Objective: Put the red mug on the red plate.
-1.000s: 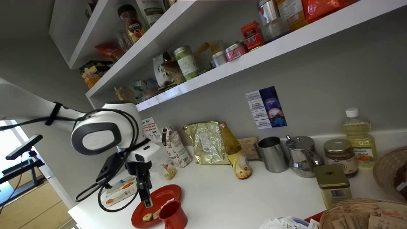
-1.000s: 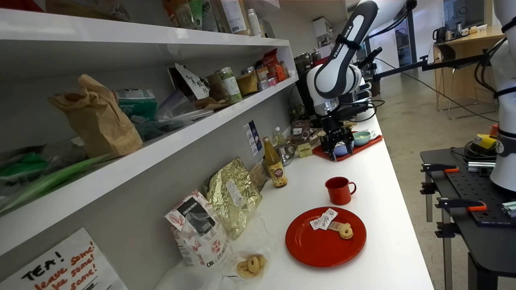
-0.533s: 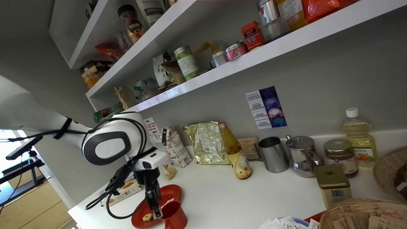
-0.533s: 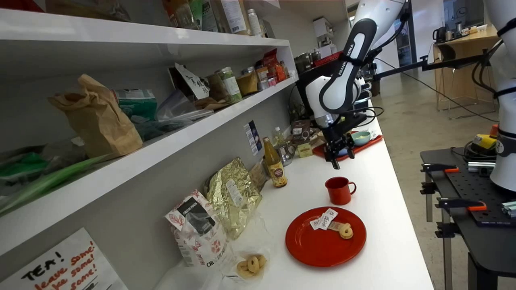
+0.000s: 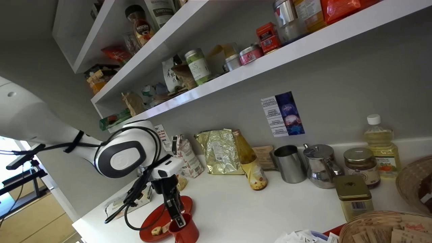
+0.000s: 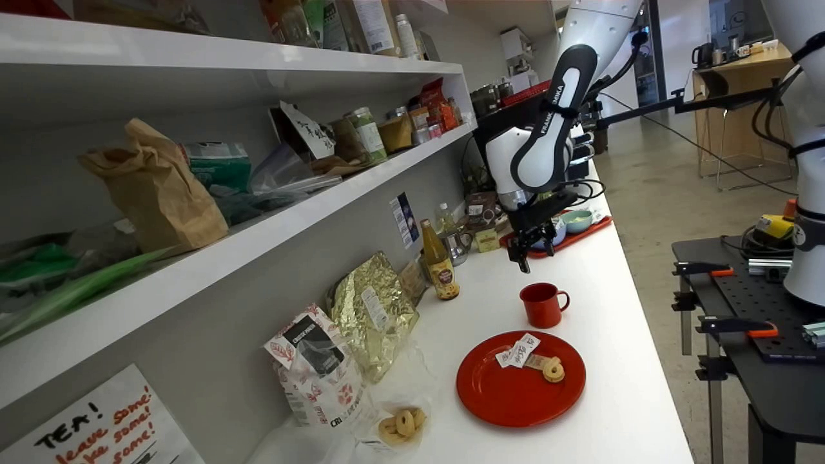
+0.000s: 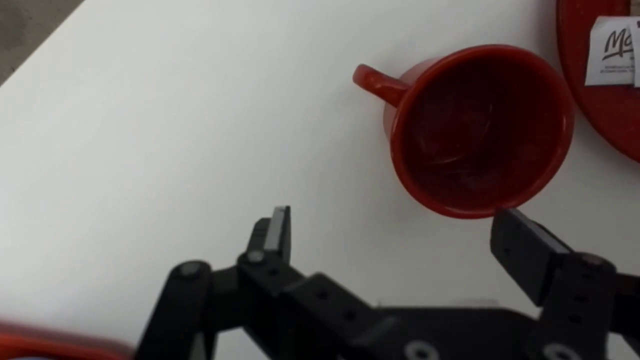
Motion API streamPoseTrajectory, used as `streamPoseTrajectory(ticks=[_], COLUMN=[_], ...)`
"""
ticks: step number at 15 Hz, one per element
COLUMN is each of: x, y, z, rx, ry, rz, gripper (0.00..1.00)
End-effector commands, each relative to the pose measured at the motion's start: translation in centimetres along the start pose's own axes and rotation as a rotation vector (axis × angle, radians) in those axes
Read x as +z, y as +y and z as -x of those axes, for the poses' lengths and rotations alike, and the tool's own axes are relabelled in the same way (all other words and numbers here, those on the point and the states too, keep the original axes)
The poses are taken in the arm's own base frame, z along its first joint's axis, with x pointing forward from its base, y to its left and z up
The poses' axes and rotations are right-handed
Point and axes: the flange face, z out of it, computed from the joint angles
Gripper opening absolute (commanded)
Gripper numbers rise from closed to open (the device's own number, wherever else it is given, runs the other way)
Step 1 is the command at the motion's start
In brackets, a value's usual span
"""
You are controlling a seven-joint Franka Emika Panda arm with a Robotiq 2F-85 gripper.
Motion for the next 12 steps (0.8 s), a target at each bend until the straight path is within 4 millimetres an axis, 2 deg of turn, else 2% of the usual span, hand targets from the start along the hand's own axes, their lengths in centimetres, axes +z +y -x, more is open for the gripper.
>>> streamPoseTrajectory(ticks=[1,7,12], x=[1.3,4.3,5.7], y=[-1.0,-1.4,-1.3], z=[-1.0,-0.8,-1.0], rx=[0.006,0.014,0.029], ry=[-0.018,-0.091,-0.128], rz=[-0.008,-0.020,-0.030], gripper=[1.00,1.00,1.00])
